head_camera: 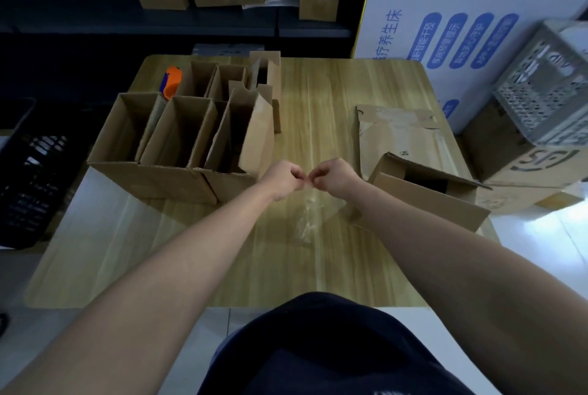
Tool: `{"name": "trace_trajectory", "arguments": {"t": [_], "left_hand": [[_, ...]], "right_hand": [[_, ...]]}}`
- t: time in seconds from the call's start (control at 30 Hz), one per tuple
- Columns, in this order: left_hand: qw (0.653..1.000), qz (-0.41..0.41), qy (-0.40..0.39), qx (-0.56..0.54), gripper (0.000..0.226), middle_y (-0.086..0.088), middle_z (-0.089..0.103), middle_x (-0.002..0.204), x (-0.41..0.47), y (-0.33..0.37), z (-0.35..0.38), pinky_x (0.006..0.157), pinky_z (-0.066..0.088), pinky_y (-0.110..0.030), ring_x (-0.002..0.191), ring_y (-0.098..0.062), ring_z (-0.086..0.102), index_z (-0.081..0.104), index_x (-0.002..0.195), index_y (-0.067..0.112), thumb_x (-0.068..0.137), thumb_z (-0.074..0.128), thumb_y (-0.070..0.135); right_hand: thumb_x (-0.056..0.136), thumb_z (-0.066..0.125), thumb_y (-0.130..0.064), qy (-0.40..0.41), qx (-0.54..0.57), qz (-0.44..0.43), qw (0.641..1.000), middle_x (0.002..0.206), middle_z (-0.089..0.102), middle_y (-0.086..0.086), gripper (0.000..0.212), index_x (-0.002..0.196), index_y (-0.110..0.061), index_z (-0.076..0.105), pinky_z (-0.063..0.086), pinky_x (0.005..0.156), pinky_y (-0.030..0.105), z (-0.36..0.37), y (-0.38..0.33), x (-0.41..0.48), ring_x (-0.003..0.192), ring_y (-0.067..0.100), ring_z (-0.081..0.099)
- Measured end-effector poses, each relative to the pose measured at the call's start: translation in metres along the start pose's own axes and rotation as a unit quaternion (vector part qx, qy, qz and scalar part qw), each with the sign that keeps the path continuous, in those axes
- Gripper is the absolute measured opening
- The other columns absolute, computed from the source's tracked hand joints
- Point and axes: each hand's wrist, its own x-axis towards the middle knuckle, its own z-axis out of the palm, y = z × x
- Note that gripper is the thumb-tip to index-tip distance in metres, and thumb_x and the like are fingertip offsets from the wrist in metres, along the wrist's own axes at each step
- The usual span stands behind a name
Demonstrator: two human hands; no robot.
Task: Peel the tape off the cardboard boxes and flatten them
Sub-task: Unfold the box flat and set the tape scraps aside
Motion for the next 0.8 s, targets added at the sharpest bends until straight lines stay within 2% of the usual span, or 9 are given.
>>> {"name": "trace_trajectory", "arguments": {"t": [0.07,0.13,0.27,0.37,0.43,0.57,0.67,0.73,0.8], "left_hand": [[1.000,-0.007,-0.002,0.006,0.014,-0.007,0.069,0.093,0.001,-0.006,0.009,0.077,0.045,-0.027,0.086,-0.017,0.059,0.072,0.096,0.005,0.083,0.068,0.011],[0.999,-0.015,-0.013,0.029,0.011,-0.005,0.067,0.091,0.002,-0.012,0.018,0.079,0.044,-0.025,0.088,-0.017,0.059,0.072,0.093,0.007,0.085,0.066,0.010],[0.999,-0.022,-0.002,0.044,0.009,-0.004,0.064,0.088,0.003,-0.025,0.031,0.075,0.048,-0.033,0.083,-0.020,0.058,0.059,0.088,0.015,0.085,0.061,0.007],[0.999,-0.037,0.013,0.012,0.027,-0.005,0.065,0.087,0.003,-0.031,0.036,0.066,0.047,-0.031,0.074,-0.018,0.058,0.051,0.106,0.020,0.084,0.064,0.010],[0.999,-0.040,0.006,0.016,0.029,-0.001,0.065,0.091,0.004,-0.034,0.037,0.068,0.045,-0.026,0.078,-0.015,0.059,0.058,0.112,0.023,0.085,0.065,0.014],[0.998,-0.046,-0.004,0.049,0.014,0.003,0.065,0.093,0.002,-0.037,0.044,0.077,0.041,-0.022,0.090,-0.014,0.059,0.071,0.097,0.017,0.087,0.061,0.015],[0.991,-0.055,-0.022,0.117,0.013,-0.002,0.065,0.087,-0.002,-0.042,0.052,0.072,0.045,-0.026,0.087,-0.021,0.062,0.068,0.082,0.013,0.086,0.056,0.011],[0.987,-0.078,-0.028,0.135,0.013,-0.003,0.067,0.083,-0.003,-0.051,0.056,0.072,0.048,-0.026,0.082,-0.018,0.063,0.068,0.073,0.013,0.083,0.063,0.007],[0.989,-0.091,-0.020,0.114,0.025,0.005,0.064,0.068,-0.006,-0.058,0.058,0.064,0.047,-0.020,0.072,-0.012,0.061,0.061,0.059,0.019,0.075,0.072,0.003]], "right_hand": [[0.084,0.054,0.008,-0.055,0.018,0.030,0.998,0.099,0.068,0.008,0.031,0.110,-0.003,0.068,0.053,0.081,0.027,0.000,0.001,-0.001,0.093,0.018,0.062],[0.086,0.051,0.010,-0.093,0.030,0.047,0.994,0.113,0.066,0.014,0.037,0.121,0.000,0.060,0.051,0.093,0.037,0.002,0.000,-0.004,0.106,0.023,0.062],[0.089,0.048,0.008,-0.146,-0.053,0.043,0.987,0.127,0.061,0.011,0.046,0.134,-0.003,0.048,0.050,0.092,0.029,0.005,0.000,-0.011,0.114,0.020,0.059],[0.090,0.045,0.009,-0.147,-0.040,0.065,0.986,0.126,0.059,0.018,0.043,0.133,0.001,0.046,0.048,0.096,0.039,0.012,0.005,-0.014,0.114,0.028,0.057],[0.089,0.049,0.007,-0.137,-0.019,0.074,0.988,0.121,0.060,0.022,0.039,0.128,0.002,0.047,0.048,0.096,0.043,0.014,0.007,-0.017,0.111,0.031,0.058],[0.083,0.055,0.009,-0.133,0.004,0.084,0.988,0.115,0.062,0.022,0.037,0.119,0.001,0.054,0.055,0.085,0.040,0.007,0.000,-0.019,0.097,0.031,0.065],[0.085,0.053,0.006,-0.166,-0.050,0.095,0.980,0.110,0.064,0.020,0.034,0.119,0.001,0.055,0.059,0.069,0.036,0.002,-0.013,-0.021,0.079,0.026,0.067],[0.086,0.050,0.005,-0.154,-0.067,0.089,0.982,0.110,0.064,0.020,0.034,0.120,0.003,0.055,0.059,0.065,0.034,-0.004,-0.019,-0.022,0.078,0.027,0.067],[0.088,0.048,0.004,-0.120,-0.065,0.070,0.988,0.109,0.064,0.020,0.033,0.120,0.002,0.056,0.058,0.063,0.033,-0.011,-0.024,-0.020,0.083,0.028,0.069]]}}
